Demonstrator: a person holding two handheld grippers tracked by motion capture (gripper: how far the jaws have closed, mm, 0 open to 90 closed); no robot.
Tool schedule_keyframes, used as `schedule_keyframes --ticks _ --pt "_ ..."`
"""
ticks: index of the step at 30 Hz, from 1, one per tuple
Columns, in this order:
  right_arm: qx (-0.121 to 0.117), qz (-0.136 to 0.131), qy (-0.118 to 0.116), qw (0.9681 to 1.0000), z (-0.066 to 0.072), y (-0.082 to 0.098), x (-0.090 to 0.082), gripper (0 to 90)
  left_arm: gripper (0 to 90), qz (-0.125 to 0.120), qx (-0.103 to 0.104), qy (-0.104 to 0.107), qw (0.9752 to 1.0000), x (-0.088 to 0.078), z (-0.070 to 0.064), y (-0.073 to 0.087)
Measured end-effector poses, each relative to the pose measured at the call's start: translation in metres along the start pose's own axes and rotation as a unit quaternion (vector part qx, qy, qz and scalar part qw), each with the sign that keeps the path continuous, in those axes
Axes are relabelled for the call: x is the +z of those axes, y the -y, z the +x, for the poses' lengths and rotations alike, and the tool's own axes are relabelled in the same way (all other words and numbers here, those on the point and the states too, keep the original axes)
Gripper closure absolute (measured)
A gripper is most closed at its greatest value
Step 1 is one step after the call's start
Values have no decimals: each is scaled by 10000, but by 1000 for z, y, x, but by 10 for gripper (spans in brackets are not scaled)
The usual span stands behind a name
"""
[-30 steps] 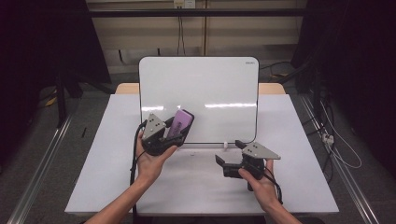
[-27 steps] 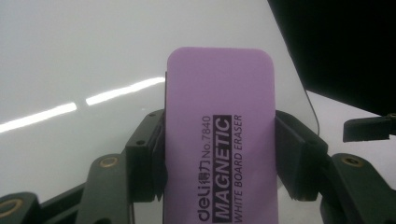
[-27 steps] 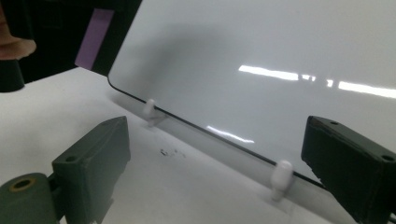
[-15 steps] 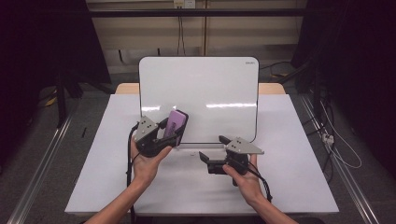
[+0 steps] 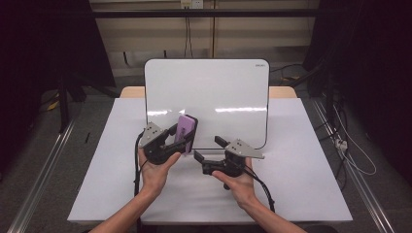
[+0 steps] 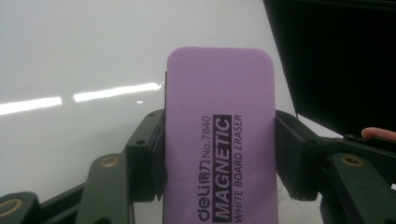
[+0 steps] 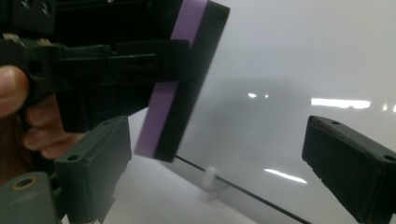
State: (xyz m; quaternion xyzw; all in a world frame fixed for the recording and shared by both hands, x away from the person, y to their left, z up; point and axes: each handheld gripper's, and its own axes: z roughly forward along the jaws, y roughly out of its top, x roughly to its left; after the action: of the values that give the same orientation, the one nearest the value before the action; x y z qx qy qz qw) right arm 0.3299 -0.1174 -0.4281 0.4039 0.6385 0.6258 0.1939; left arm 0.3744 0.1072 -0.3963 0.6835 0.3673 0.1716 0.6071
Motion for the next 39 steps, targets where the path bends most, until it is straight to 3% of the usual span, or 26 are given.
schedule_keyframes --ticks 4,10,14,25,35,38,39 --pt "83 -107 -43 9999 5 4 2 226 412 -33 -49 9 10000 2 -2 2" --pt "471 -44 -148 9988 10 14 8 344 412 -49 -61 66 9999 5 -7 4" --pt "728 -56 -191 9971 10 16 9 439 411 -42 -72 83 9999 6 -10 4" --pt "1083 -325 -319 9931 7 14 10 614 412 -108 -104 116 9998 7 -15 6" --pt "898 -295 -253 9952 3 16 9 656 407 -23 -65 150 9999 9 -13 8" --pt "788 -214 -229 9964 3 17 10 660 382 120 -243 166 9995 9 -11 8" --pt "759 -166 -214 9967 2 18 10 661 345 123 -217 114 9996 9 -10 8"
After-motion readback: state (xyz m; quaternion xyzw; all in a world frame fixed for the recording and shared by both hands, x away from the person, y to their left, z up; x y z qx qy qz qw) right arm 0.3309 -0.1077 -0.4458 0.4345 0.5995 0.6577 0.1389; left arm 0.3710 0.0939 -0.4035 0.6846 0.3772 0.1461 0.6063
